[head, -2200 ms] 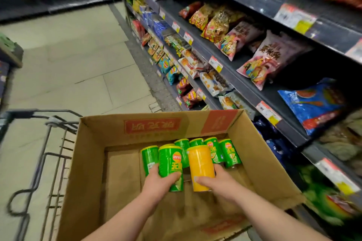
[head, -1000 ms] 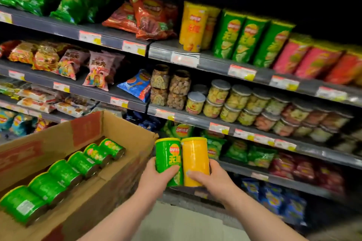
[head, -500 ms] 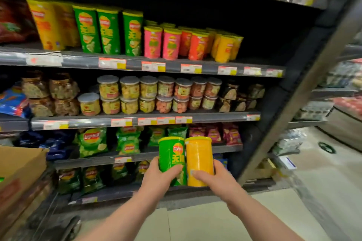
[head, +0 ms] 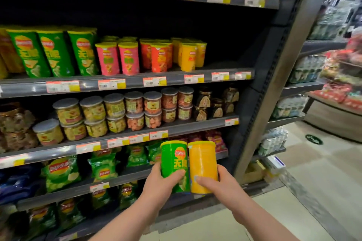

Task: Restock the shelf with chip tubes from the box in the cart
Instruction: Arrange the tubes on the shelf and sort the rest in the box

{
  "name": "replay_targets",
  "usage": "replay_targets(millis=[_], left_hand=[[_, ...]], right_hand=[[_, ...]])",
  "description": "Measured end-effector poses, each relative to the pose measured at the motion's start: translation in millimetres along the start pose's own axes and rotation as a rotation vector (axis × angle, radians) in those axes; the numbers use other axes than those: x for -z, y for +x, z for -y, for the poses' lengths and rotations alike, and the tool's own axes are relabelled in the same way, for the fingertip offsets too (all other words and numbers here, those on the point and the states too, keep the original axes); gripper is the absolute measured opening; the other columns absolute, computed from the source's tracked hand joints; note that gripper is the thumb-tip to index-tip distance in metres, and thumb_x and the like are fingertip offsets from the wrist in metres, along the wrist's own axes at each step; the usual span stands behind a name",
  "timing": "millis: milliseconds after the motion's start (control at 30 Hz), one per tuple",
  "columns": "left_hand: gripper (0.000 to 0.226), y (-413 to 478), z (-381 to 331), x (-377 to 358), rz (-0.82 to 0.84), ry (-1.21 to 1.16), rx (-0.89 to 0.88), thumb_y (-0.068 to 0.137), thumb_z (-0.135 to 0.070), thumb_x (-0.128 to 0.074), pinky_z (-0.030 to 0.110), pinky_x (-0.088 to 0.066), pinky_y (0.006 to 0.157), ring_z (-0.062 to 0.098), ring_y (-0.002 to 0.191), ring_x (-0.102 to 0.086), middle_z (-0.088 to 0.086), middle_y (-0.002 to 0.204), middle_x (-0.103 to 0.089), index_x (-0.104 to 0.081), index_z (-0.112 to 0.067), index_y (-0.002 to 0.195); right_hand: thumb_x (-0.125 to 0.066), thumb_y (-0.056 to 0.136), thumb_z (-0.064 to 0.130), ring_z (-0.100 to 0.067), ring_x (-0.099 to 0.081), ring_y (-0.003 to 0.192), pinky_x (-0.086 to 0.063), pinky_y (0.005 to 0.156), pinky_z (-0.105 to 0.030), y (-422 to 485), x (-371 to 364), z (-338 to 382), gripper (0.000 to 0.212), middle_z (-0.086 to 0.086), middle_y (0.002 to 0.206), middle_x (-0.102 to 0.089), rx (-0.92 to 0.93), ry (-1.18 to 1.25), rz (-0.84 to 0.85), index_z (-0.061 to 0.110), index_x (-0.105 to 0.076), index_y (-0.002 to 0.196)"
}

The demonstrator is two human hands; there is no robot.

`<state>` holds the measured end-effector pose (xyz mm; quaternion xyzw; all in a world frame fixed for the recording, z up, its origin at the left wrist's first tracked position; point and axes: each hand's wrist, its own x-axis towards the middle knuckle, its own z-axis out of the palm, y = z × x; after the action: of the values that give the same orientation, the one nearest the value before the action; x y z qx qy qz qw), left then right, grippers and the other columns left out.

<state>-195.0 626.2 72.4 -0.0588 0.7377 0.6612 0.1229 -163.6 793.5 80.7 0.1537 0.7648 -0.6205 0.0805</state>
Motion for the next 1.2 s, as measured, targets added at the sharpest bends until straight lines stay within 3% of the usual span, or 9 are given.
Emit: replay_targets(millis=[67, 167, 400, 533, 633, 767, 867, 1100, 1200], left_hand=[[0.037, 14, -10, -12, 0.016, -0.016, -0.009, 0.085, -0.027, -0.069, 0.013, -0.039, 0.059, -0.002, 0.080, -0.054, -0.016, 0.090, -0.056, -0.044, -0.027, 0.112], [0.046, 46, -25, -30, 0.029, -0.013, -0.011, 0.082, -0.031, -0.072, 0.021, -0.047, 0.073, 0.008, 0.093, -0.060, -0.012, 0.097, -0.060, -0.049, -0.024, 0.121], [0.044, 130, -85, -43, 0.130, -0.115, -0.060, 0.083, -0.031, -0.070, 0.030, -0.048, 0.080, 0.011, 0.093, -0.062, -0.009, 0.103, -0.062, -0.044, -0.025, 0.118], [0.046, 166, -111, -35, 0.117, -0.157, -0.128, 0.083, -0.026, -0.071, 0.022, -0.046, 0.068, 0.007, 0.088, -0.062, -0.012, 0.098, -0.061, -0.042, -0.026, 0.120], [0.044, 187, -124, -26, 0.101, -0.172, -0.184, 0.084, -0.028, -0.070, 0.019, -0.043, 0.066, 0.001, 0.086, -0.058, -0.017, 0.096, -0.057, -0.040, -0.032, 0.116], [0.042, 209, -132, -17, 0.113, -0.209, -0.208, 0.084, -0.029, -0.070, 0.023, -0.045, 0.072, 0.004, 0.091, -0.059, -0.016, 0.099, -0.059, -0.038, -0.037, 0.110], [0.034, 219, -139, -14, 0.109, -0.235, -0.222, 0.084, -0.027, -0.069, 0.017, -0.041, 0.064, 0.000, 0.088, -0.059, -0.017, 0.098, -0.061, -0.042, -0.040, 0.100], [0.037, 236, -152, -20, 0.027, -0.271, -0.233, 0.081, -0.026, -0.071, 0.020, -0.045, 0.069, 0.005, 0.091, -0.063, -0.013, 0.102, -0.065, -0.047, -0.039, 0.105], [0.039, 245, -159, -26, -0.030, -0.287, -0.248, 0.080, -0.025, -0.073, 0.023, -0.047, 0.070, 0.009, 0.091, -0.066, -0.009, 0.102, -0.069, -0.052, -0.035, 0.111]], right_hand=[[-0.072, 0.081, 0.033, -0.007, -0.061, 0.094, -0.048, 0.063, -0.018, 14, 14, 5, 0.049, 0.007, 0.110, -0.060, 0.008, -0.002, -0.028, 0.026, -0.044, 0.120], [-0.075, 0.079, 0.030, -0.009, -0.062, 0.096, -0.051, 0.071, -0.021, 40, 37, 17, 0.054, 0.006, 0.110, -0.061, 0.025, 0.024, -0.065, 0.023, -0.045, 0.123], [-0.078, 0.076, 0.031, -0.010, -0.064, 0.096, -0.052, 0.076, -0.025, 117, 66, 69, 0.057, 0.008, 0.109, -0.063, 0.112, 0.079, -0.093, 0.024, -0.045, 0.123], [-0.080, 0.061, 0.041, -0.010, -0.068, 0.094, -0.053, 0.077, -0.026, 161, 70, 99, 0.074, 0.007, 0.109, -0.067, 0.178, 0.071, -0.074, 0.024, -0.048, 0.125], [-0.078, 0.070, 0.034, -0.010, -0.067, 0.094, -0.051, 0.075, -0.024, 189, 70, 117, 0.057, 0.006, 0.107, -0.067, 0.233, 0.089, -0.092, 0.024, -0.050, 0.119], [-0.079, 0.060, 0.045, -0.014, -0.067, 0.100, -0.050, 0.094, -0.039, 218, 77, 136, 0.068, 0.007, 0.110, -0.069, 0.251, 0.076, -0.093, 0.027, -0.052, 0.120], [-0.080, 0.055, 0.047, -0.015, -0.067, 0.102, -0.047, 0.099, -0.045, 236, 89, 151, 0.076, 0.007, 0.111, -0.070, 0.272, 0.061, -0.071, 0.028, -0.052, 0.123], [-0.087, 0.049, 0.042, -0.019, -0.064, 0.106, -0.046, 0.100, -0.045, 283, 119, 195, 0.083, 0.003, 0.115, -0.067, 0.353, -0.031, -0.078, 0.024, -0.052, 0.122], [-0.083, 0.065, 0.031, -0.016, -0.062, 0.101, -0.050, 0.085, -0.033, 311, 132, 213, 0.068, -0.001, 0.117, -0.063, 0.407, -0.049, -0.084, 0.021, -0.047, 0.123]])
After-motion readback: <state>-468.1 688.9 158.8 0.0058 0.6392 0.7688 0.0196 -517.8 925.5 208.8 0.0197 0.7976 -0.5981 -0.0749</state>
